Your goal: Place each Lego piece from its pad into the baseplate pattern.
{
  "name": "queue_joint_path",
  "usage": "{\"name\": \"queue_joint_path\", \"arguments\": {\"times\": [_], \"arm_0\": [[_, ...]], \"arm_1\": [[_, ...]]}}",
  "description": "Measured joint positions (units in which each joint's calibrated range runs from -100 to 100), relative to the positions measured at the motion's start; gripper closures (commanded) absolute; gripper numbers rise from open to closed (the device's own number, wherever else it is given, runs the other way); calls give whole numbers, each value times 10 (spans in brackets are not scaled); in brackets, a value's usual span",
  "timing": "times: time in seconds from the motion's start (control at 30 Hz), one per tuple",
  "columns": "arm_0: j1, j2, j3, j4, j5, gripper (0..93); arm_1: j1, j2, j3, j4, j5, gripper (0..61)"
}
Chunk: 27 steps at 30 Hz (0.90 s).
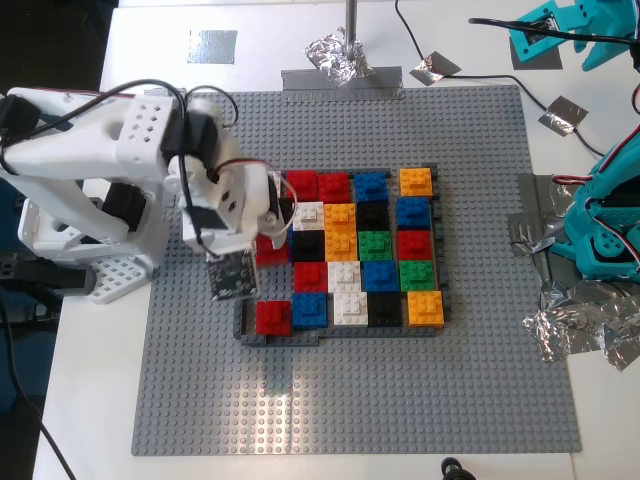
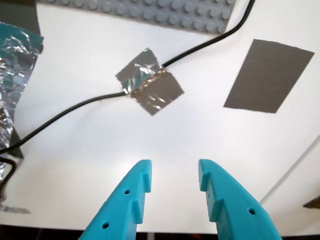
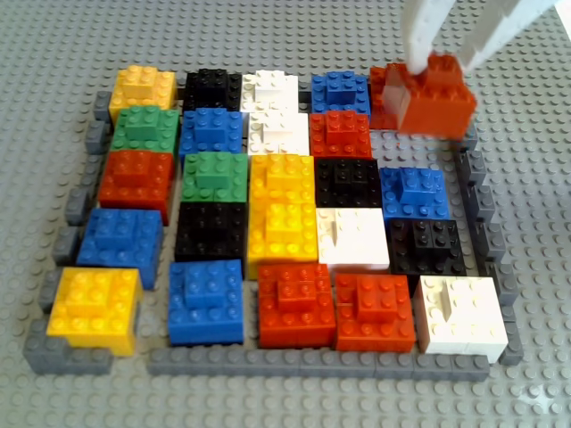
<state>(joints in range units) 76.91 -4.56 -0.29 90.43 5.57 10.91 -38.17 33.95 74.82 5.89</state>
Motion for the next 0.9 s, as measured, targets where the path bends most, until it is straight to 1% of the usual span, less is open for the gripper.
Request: {"name": "queue_joint_path", "arguments": {"times": [0.03, 0.1, 0.27, 0.9], "arm_0": [[0, 0, 0, 0, 0, 815], [0, 0, 0, 0, 0, 815], [0, 0, 0, 0, 0, 815], [0, 0, 0, 0, 0, 815]], "arm_1": [[26, 0, 0, -8, 8, 611], [39, -1, 4, -16, 16, 611], [79, 1, 62, -55, 36, 611], [74, 19, 167, -151, 37, 611]]}}
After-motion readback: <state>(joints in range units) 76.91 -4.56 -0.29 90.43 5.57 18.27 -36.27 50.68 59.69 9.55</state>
